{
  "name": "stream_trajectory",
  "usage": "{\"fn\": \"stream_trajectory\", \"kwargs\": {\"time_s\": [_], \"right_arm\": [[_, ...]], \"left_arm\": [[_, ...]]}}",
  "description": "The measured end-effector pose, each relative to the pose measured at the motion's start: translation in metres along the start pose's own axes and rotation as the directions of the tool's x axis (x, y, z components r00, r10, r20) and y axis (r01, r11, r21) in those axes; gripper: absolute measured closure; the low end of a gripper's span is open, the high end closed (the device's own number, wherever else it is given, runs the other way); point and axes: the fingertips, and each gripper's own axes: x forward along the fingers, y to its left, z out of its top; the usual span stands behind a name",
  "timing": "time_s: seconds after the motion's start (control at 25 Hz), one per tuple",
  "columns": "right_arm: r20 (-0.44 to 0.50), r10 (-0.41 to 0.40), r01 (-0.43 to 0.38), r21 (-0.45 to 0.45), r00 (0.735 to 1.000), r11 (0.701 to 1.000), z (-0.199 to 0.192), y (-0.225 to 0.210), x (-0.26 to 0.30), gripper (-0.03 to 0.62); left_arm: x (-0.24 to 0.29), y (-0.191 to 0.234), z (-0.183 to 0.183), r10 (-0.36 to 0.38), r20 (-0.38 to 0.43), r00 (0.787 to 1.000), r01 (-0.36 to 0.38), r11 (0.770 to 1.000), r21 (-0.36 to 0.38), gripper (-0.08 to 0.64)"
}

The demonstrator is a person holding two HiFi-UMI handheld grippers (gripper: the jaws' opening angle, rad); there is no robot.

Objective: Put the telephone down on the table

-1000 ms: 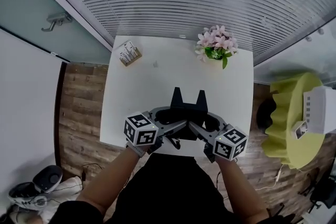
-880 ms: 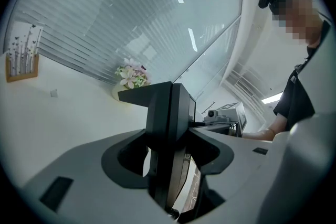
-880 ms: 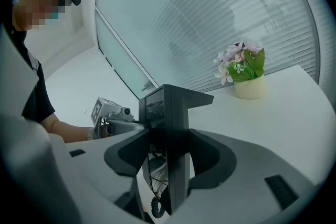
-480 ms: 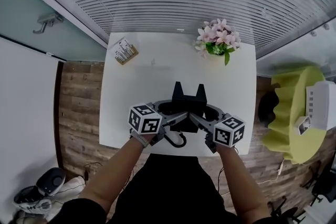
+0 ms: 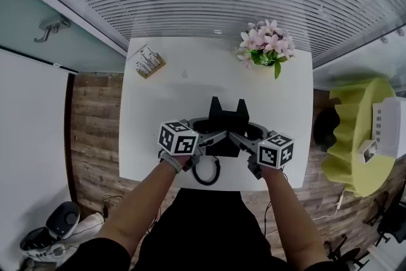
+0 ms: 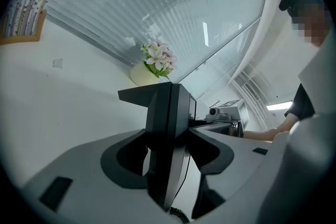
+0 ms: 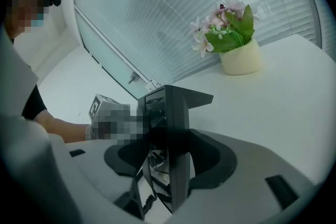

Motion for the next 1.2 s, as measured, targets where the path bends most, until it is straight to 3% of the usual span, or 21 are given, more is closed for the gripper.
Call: {"fn": "stream_trajectory", "kwargs": {"time_s": [0.92, 1.2], "right_arm": [[0.006, -0.034, 0.033, 0.101, 0.999, 0.994, 0.0, -0.031, 0.022, 0.347], [0.009, -0.024, 0.023, 0.107, 1.0, 0.994, 0.0, -0.031, 0.023, 0.347]], "left_arm": [[0.017, 0.041, -0.009, 0.035, 0.007, 0.999, -0.033, 0.989, -0.146, 0.319], [0.016, 0.041, -0.008, 0.047, 0.029, 0.998, -0.043, 0.991, -0.128, 0.319]]}}
